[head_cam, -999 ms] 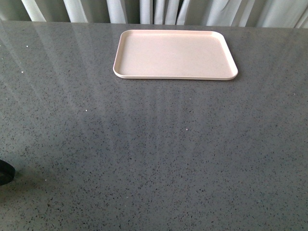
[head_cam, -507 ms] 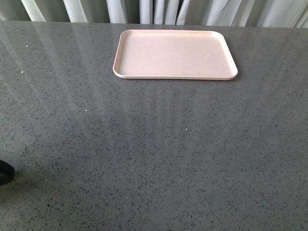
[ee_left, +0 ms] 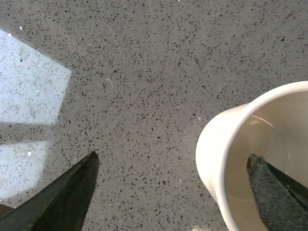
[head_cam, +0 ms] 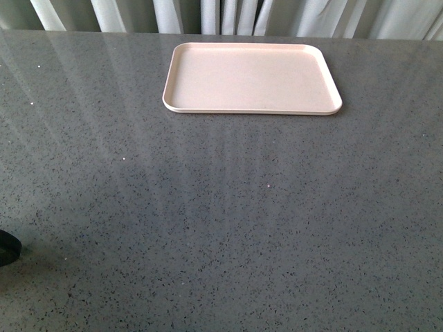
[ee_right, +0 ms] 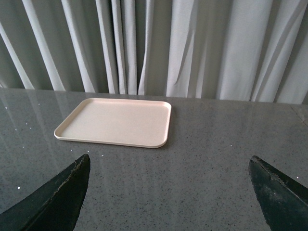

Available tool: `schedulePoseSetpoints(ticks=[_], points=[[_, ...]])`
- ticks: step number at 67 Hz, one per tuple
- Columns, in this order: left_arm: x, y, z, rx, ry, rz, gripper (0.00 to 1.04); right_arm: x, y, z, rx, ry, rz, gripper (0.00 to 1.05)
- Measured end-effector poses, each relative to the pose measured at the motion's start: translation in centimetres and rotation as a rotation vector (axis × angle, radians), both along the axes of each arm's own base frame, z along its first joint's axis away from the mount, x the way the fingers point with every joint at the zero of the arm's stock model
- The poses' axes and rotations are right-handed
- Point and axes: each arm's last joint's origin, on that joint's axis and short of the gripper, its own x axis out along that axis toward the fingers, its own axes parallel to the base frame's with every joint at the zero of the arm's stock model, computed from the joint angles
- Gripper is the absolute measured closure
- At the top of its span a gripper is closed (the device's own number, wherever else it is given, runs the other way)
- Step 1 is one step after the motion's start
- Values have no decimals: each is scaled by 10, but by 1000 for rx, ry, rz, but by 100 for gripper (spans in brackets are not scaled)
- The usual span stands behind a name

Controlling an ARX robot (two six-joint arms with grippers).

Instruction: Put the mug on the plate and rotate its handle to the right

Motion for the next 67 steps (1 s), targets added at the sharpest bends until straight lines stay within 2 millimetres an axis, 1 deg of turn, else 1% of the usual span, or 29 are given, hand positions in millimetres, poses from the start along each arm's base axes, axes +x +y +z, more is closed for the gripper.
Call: schedulePoseSetpoints(ticks=[2, 5, 6, 10, 11, 14, 15, 22, 31, 34, 41, 45, 55, 64, 67], points=[[0, -1, 0, 0, 2, -7, 30, 0, 0, 0, 0, 0, 0, 9], [1, -1, -1, 0, 5, -14, 35, 0, 0, 0, 0, 0, 0, 9], [1, -2, -1, 0, 7, -21, 39, 0, 0, 0, 0, 0, 0, 9], [2, -4, -3, -5, 13, -34, 46, 0, 0, 0, 0, 0, 0, 9], [2, -5, -3, -7, 17, -40, 49, 0, 0, 0, 0, 0, 0, 9], [3, -6, -4, -10, 22, -46, 55, 0, 0, 0, 0, 0, 0, 9], [3, -7, -5, -13, 25, -51, 58, 0, 0, 0, 0, 0, 0, 9], [4, -11, -5, -33, 28, -79, 72, 0, 0, 0, 0, 0, 0, 9], [11, -17, 1, -42, 3, -126, 92, 0, 0, 0, 0, 0, 0, 9], [18, -21, 8, -38, -20, -155, 102, 0, 0, 0, 0, 0, 0, 9], [38, -32, 29, -21, -90, -222, 102, 0, 0, 0, 0, 0, 0, 9], [56, -43, 43, -20, -135, -287, 102, 0, 0, 0, 0, 0, 0, 9], [86, -63, 60, -12, -178, -389, 102, 0, 0, 0, 0, 0, 0, 9], [120, -89, 81, -3, -215, -487, 102, 0, 0, 0, 0, 0, 0, 9], [129, -96, 87, -1, -227, -507, 102, 0, 0, 0, 0, 0, 0, 9]])
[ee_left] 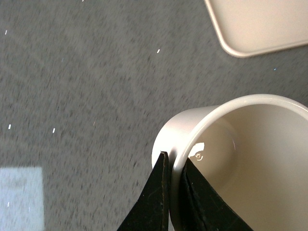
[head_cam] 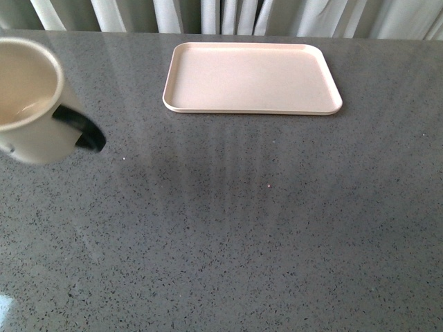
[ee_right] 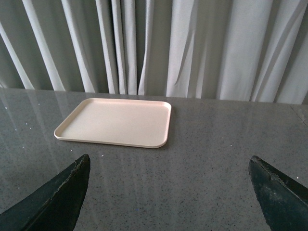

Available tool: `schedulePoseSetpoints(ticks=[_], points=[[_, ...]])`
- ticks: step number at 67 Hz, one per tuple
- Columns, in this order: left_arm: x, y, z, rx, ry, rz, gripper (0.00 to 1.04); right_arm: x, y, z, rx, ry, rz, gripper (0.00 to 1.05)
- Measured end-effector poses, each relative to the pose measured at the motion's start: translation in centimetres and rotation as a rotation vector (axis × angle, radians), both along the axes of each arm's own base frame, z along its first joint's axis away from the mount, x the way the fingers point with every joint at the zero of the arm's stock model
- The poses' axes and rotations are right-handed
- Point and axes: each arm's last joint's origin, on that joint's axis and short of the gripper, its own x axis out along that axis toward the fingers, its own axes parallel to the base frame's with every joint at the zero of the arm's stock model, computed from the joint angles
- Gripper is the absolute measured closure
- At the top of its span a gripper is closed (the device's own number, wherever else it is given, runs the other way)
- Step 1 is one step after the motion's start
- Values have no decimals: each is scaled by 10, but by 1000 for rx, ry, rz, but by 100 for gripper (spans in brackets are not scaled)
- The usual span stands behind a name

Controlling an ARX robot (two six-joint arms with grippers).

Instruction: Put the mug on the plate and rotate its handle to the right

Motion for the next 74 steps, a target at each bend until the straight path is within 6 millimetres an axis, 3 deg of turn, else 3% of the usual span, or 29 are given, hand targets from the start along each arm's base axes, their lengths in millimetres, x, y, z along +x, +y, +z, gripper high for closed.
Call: schedulePoseSetpoints(ticks=[8, 15, 29, 74], points=[[24, -29, 19, 2, -45, -76, 102, 0, 0, 0, 0, 0, 0, 9], [33, -57, 28, 1, -62, -150, 102, 0, 0, 0, 0, 0, 0, 9], [41, -104, 18, -7, -26, -266, 102, 0, 0, 0, 0, 0, 0, 9], [44, -104, 14, 10, 21, -204, 102, 0, 0, 0, 0, 0, 0, 9]])
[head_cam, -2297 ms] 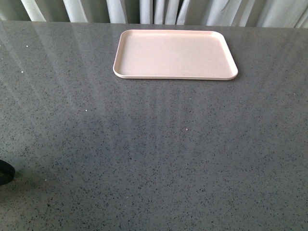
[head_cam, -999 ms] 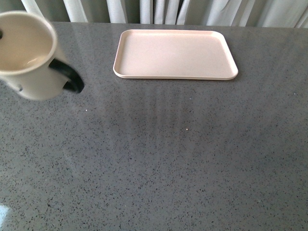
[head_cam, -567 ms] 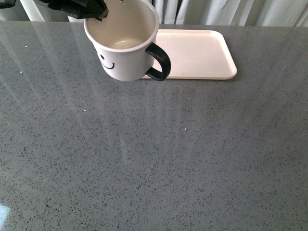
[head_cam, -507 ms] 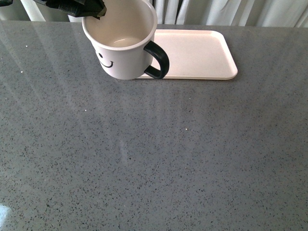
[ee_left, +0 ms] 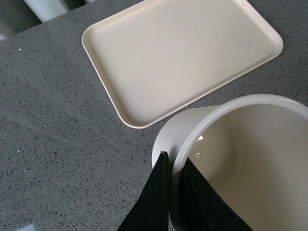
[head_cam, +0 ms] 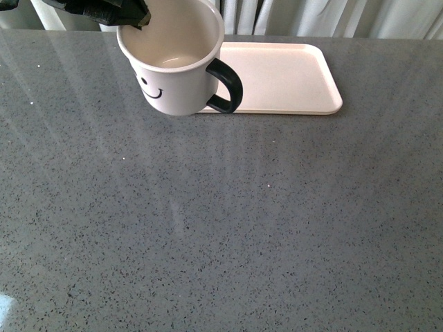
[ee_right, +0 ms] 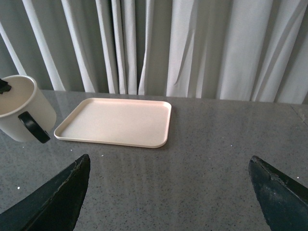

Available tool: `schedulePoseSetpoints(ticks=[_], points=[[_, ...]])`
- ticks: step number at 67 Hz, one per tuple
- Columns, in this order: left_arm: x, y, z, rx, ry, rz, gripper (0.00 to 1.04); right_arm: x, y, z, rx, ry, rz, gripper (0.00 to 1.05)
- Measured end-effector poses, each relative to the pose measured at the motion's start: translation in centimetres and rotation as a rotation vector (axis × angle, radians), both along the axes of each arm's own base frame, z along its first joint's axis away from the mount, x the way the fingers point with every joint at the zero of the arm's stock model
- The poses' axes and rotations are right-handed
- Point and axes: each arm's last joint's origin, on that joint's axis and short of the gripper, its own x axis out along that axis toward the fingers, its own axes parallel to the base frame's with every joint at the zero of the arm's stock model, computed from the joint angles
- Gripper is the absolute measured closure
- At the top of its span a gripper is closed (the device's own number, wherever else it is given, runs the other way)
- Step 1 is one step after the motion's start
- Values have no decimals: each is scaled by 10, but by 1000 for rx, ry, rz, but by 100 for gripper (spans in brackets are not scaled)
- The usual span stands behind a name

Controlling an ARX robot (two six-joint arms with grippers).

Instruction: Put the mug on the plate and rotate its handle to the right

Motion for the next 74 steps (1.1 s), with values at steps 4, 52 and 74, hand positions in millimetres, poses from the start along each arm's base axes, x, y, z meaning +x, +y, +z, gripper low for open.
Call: schedulePoseSetpoints(ticks=[4, 52, 74], points=[[8, -4, 3, 37, 81, 75, 102, 0, 0, 0, 0, 0, 0, 9], [173, -74, -6, 68, 154, -94, 102, 0, 0, 0, 0, 0, 0, 9], [178, -85, -29, 101, 169, -168, 102, 0, 0, 0, 0, 0, 0, 9]])
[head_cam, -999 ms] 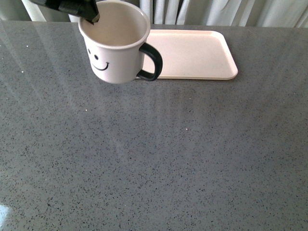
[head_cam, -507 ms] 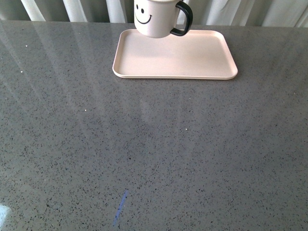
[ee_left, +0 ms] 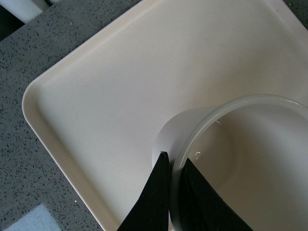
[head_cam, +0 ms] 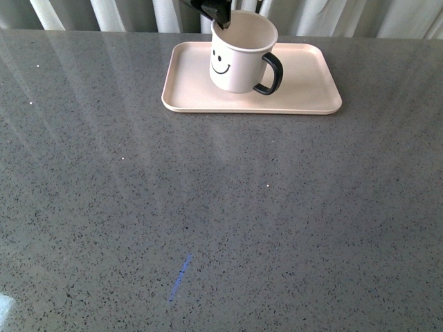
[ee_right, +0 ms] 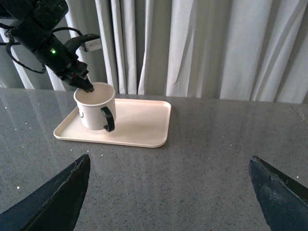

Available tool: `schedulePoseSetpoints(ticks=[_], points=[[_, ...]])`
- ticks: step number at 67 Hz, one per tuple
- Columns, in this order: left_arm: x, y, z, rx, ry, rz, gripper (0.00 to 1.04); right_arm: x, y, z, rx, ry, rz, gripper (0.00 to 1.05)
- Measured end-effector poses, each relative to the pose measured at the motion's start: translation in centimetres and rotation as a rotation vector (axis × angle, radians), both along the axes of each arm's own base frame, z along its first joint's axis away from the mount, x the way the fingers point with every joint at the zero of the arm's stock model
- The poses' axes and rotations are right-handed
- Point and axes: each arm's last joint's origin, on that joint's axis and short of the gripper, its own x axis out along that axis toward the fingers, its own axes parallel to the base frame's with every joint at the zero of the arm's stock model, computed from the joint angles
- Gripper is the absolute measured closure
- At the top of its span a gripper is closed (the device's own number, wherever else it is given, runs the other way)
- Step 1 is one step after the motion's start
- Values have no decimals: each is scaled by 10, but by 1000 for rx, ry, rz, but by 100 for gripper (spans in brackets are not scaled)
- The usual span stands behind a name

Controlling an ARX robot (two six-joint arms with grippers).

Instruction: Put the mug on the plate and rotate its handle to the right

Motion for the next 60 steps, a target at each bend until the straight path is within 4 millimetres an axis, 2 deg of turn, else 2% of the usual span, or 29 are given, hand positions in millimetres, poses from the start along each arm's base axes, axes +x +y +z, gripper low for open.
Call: schedulePoseSetpoints(ticks=[11, 37, 57, 60], points=[[2, -1, -4, -4, -3, 4, 102, 0, 0, 0, 0, 0, 0, 9], [4, -2, -31, -7, 69, 49, 102, 0, 0, 0, 0, 0, 0, 9], [5, -2, -35, -31, 85, 78, 102, 0, 0, 0, 0, 0, 0, 9], [5, -2, -35, -34, 88, 80, 97, 0, 0, 0, 0, 0, 0, 9]])
